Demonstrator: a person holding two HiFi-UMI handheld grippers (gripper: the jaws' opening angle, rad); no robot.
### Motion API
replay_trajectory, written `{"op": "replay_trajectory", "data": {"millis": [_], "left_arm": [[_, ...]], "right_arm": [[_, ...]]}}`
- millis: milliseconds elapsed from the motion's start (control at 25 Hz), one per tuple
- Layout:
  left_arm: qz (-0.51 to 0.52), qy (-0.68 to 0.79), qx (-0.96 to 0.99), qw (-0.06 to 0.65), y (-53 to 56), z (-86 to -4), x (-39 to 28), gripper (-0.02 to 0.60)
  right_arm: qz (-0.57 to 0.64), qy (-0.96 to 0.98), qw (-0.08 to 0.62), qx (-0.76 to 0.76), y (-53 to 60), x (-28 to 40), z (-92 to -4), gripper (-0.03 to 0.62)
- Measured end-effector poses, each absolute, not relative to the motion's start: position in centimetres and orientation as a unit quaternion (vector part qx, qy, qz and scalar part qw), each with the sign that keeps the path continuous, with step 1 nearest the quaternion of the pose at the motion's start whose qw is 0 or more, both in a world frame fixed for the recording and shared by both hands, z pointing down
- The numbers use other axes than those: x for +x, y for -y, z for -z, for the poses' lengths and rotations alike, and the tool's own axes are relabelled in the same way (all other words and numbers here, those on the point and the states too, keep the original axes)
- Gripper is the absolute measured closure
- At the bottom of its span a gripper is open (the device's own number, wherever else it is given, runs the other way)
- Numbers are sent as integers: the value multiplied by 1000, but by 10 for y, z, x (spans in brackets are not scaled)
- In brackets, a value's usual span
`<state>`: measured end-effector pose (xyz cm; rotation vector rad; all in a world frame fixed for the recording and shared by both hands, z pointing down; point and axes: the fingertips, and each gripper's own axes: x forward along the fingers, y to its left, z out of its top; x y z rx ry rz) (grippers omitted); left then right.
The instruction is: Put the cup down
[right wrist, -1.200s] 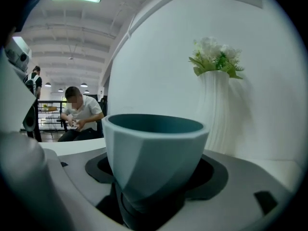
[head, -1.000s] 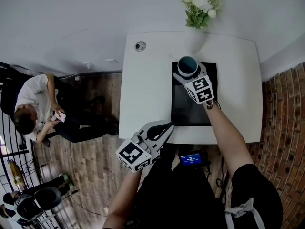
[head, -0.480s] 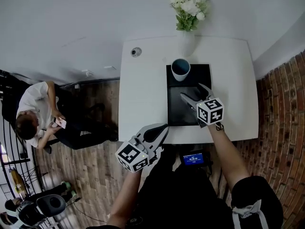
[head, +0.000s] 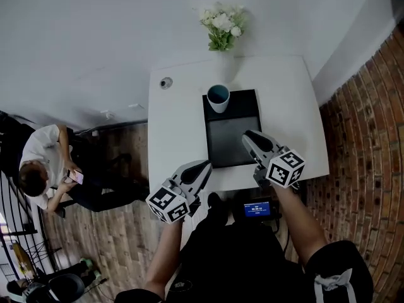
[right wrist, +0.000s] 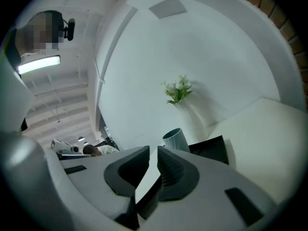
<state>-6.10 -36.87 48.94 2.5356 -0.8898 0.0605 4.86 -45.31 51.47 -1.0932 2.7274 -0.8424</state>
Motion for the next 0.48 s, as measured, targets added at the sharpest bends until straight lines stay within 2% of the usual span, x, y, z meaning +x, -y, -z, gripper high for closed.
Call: {"op": "replay_trajectory", "data": {"millis": [40, 80, 480], "left_arm": [[-19, 321, 920, 222, 370, -487, -60, 575], [-18, 319, 923, 217, 372, -484, -59, 575], [-9, 274, 943, 190, 365, -464, -39, 575]], "right_arm": [[273, -892, 45, -357, 448, 53, -509, 547], [273, -894, 48, -352, 442, 56, -503, 554], [286, -914, 87, -274, 391, 73, -448, 580]]}}
